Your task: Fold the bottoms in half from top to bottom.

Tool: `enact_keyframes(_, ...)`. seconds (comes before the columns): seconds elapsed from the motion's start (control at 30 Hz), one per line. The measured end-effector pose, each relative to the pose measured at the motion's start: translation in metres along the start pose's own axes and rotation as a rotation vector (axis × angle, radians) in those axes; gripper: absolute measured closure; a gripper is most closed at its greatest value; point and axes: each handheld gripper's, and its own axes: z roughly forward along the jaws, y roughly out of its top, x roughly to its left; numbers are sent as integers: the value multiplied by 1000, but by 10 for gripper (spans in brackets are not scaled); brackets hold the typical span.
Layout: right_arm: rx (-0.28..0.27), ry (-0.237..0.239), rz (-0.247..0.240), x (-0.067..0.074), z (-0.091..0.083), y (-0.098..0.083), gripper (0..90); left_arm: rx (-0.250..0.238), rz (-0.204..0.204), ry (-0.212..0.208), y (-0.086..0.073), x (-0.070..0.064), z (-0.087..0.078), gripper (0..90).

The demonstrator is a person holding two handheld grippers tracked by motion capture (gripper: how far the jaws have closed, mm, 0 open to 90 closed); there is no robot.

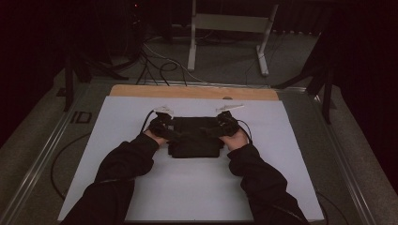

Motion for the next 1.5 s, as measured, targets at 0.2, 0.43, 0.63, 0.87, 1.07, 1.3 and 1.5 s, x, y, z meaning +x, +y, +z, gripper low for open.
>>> enact_keyframes(0.2, -16, 8, -18, 5, -1, 3, 110, -16, 32, -5, 2, -5, -7, 0)
enact_keyframes(0.43, -27, 27, -46, 9, -6, 9, 110, -43, 54, -32, 5, -12, -19, 0)
enact_keyframes(0.63, -36, 54, -75, 16, -13, 12, 110, -28, 89, -46, 4, -23, -28, 0)
enact_keyframes(0.87, -38, 72, -95, 25, -17, 15, 111, -34, 124, -50, 1, -34, -36, 0)
enact_keyframes(1.07, -43, 89, -118, 35, -22, 14, 110, -16, 139, -78, -3, -42, -42, 0)
enact_keyframes(1.3, -49, 110, -159, 48, -28, 10, 109, -24, 152, -78, -11, -49, -49, 0)
enact_keyframes(1.5, -49, 136, -185, 58, -30, 3, 109, -32, 168, -87, -20, -57, -53, 0)
